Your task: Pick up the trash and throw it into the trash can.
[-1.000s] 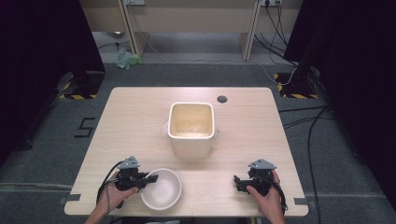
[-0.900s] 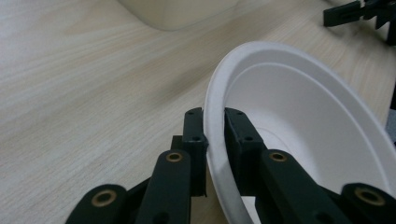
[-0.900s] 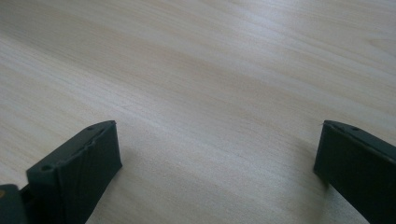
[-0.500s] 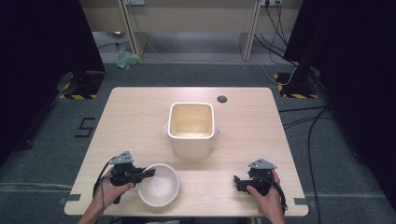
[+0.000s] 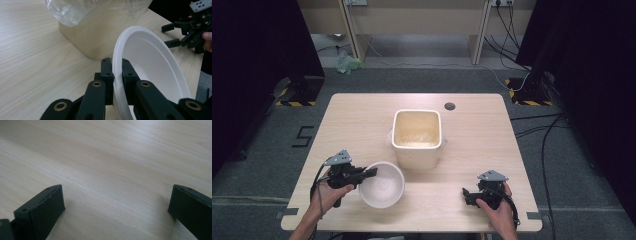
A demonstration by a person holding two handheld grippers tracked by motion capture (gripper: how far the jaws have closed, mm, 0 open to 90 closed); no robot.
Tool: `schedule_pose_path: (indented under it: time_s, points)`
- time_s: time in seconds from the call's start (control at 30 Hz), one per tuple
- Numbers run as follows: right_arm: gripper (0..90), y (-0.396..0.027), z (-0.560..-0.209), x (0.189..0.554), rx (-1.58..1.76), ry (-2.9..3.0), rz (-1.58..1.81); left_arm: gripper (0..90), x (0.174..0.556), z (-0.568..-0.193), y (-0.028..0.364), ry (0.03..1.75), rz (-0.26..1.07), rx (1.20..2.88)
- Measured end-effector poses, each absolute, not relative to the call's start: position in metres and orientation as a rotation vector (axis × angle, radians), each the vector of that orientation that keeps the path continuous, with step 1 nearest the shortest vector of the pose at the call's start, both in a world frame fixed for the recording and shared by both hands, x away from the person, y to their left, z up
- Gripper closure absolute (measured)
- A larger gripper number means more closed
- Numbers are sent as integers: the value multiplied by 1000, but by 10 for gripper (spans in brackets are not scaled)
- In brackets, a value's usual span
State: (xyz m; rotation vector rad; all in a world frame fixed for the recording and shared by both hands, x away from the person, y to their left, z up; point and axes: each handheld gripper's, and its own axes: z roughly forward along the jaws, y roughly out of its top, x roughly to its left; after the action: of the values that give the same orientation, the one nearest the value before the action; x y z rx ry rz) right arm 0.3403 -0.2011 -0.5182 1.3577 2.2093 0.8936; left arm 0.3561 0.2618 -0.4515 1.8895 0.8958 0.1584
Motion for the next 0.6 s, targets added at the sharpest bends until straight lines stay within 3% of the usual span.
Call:
schedule_pose_path:
  time_s: [0.6]
  points:
    - [4, -201, -518, 340, 1357, 2209, 893, 828, 368, -420, 262, 844, 133, 1854]
